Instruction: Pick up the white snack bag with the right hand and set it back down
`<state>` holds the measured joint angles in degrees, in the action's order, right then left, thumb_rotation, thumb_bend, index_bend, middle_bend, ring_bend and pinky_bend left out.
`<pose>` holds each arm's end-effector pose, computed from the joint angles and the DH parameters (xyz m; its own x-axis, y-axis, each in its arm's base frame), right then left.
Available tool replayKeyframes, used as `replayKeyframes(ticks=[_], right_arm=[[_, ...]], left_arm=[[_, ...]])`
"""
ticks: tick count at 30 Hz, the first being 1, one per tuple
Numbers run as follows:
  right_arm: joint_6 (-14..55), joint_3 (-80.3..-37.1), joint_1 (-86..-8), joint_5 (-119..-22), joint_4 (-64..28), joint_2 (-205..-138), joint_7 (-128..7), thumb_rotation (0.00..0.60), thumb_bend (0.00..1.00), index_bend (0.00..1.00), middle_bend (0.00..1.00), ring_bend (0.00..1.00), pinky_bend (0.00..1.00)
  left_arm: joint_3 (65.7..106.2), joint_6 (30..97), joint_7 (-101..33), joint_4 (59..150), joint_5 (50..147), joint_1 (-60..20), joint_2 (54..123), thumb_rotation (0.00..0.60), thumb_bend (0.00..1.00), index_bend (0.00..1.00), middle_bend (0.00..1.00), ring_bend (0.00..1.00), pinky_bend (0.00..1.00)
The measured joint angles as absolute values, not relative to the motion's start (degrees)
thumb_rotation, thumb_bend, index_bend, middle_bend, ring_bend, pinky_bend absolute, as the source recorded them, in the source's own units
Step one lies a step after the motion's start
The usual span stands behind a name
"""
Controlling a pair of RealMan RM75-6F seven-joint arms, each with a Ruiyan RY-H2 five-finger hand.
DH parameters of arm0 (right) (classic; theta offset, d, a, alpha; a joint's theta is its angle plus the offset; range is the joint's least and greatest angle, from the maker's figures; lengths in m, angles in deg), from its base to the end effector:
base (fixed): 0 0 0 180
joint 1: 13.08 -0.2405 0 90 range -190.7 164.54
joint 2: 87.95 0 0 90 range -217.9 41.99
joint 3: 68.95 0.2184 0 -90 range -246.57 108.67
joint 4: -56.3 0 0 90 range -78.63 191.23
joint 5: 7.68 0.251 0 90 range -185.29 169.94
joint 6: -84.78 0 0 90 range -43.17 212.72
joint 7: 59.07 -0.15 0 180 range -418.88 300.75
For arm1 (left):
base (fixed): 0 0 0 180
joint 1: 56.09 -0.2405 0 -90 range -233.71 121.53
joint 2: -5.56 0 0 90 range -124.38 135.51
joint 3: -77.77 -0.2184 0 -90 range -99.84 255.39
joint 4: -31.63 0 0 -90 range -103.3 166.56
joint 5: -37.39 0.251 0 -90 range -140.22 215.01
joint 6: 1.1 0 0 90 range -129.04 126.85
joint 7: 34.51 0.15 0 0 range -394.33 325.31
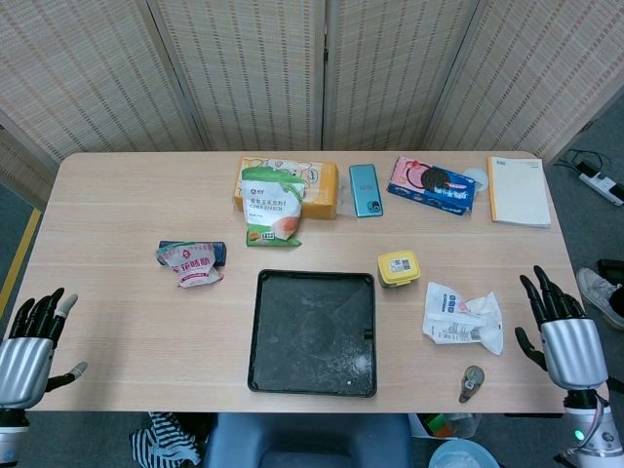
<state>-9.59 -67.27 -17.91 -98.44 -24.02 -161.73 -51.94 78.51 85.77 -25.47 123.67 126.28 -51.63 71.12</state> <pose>-0.2970 -0.1821 0.0894 0.5314 0.1505 0.8337 -0.8360 -0.0659 0.5448 -0.2867 0.1759 0.0941 0.5222 0.0036 0.8528 0.8517 -0.0543 -0.5212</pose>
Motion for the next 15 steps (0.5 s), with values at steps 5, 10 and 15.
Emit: replayKeyframes(ticks=[5,10,15], right_arm=[[-9.73,-68.17,-15.43,-97.73,-19.86,-164.32,-53.58,0.600,0.37,0.00,0.00,0.00,0.01],[-6.36,-68.85,-15.91,-97.06,-18.87,-165.16,-53.77,0.600,0.37,0.00,0.00,0.00,0.00],[-2.44,-69.12,-16.81,-96.83,-18.90,-164.58,-57.18,0.600,0.37,0.00,0.00,0.00,0.00]], left_arm=[[78.44,85.84,-26.02,123.74,126.61,-51.62,70.97,0.600,0.15,0.00,0.00,0.08,0.03],[78.03,85.84,-26.51,123.54,127.55,-51.59,70.86,0.600,0.14,0.00,0.00,0.06,0.03],[77.93,86.79,-27.72,122.28,128.91,-51.57,71.14,0.600,0.14,0.00,0.00,0.05,0.03]])
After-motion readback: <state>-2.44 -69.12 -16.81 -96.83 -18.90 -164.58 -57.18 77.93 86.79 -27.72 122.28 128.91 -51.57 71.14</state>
